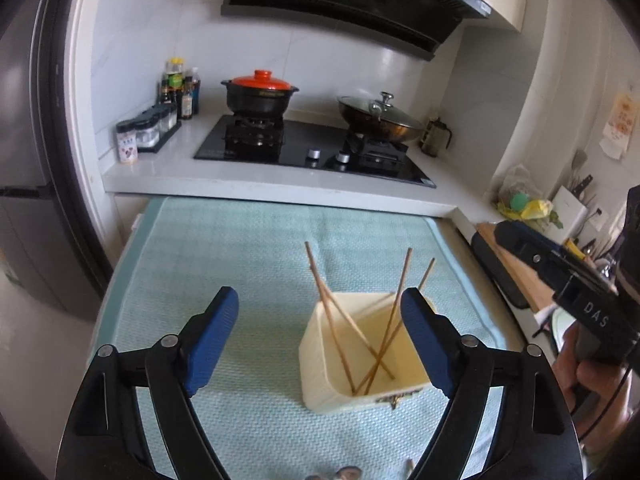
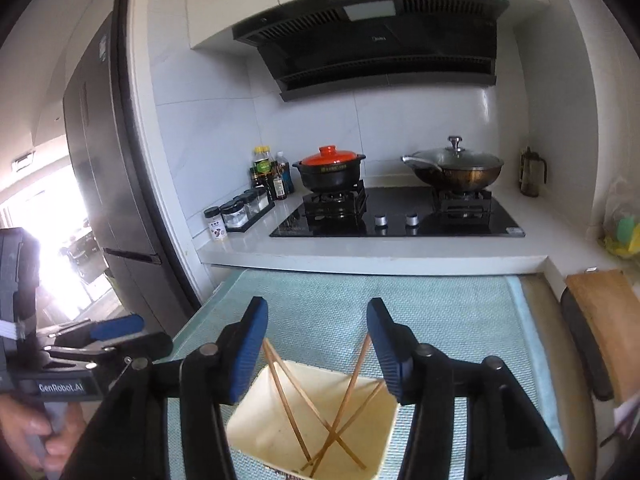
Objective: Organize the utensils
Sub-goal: 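Withdraw the open right gripper from the caddy back over the table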
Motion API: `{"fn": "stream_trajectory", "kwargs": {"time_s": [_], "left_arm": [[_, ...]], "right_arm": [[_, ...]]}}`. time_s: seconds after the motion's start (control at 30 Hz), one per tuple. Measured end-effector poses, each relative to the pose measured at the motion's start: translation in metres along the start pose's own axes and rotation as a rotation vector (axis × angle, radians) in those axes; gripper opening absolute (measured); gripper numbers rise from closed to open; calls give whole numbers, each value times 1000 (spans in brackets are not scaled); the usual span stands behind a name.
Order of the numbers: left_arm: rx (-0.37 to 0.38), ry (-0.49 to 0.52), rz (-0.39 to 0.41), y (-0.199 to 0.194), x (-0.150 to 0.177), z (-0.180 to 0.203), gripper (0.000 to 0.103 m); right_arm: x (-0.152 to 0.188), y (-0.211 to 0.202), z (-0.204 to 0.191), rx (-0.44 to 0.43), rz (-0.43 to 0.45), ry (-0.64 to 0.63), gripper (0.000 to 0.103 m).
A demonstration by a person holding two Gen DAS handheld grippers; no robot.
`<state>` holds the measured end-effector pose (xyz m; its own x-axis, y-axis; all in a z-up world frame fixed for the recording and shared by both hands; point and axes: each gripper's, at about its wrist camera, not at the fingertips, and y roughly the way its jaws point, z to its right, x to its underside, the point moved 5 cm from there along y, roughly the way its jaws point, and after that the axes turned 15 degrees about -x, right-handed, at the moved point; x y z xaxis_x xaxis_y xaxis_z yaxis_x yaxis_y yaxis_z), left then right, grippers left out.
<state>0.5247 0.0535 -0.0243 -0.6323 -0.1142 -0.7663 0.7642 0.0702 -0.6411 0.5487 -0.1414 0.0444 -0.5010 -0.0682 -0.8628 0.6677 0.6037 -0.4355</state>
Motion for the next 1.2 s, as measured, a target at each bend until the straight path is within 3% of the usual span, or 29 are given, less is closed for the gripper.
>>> {"fn": "stream_trajectory", "kwargs": {"time_s": [0.17, 0.37, 0.5, 0.73, 0.9, 1.2], "left_arm": [[-66, 84, 26, -54, 45, -31, 97], [-160, 170, 21, -110, 137, -63, 99], [-205, 154, 30, -135, 195, -74, 99], [-189, 66, -38, -144, 280, -63, 99], [-193, 66, -65, -146, 310, -51, 99], [-200, 82, -70, -143, 323, -42, 99]], "right_arm": [[19, -64, -37, 2, -15, -103, 63], [94, -137, -70, 47, -90, -188, 66], [158, -179, -84, 131, -86, -182, 66], [261, -215, -100, 240, -98, -60, 66], [296, -228, -103, 252, -99, -3, 66], [321, -217, -93, 248, -122, 93, 66]]}}
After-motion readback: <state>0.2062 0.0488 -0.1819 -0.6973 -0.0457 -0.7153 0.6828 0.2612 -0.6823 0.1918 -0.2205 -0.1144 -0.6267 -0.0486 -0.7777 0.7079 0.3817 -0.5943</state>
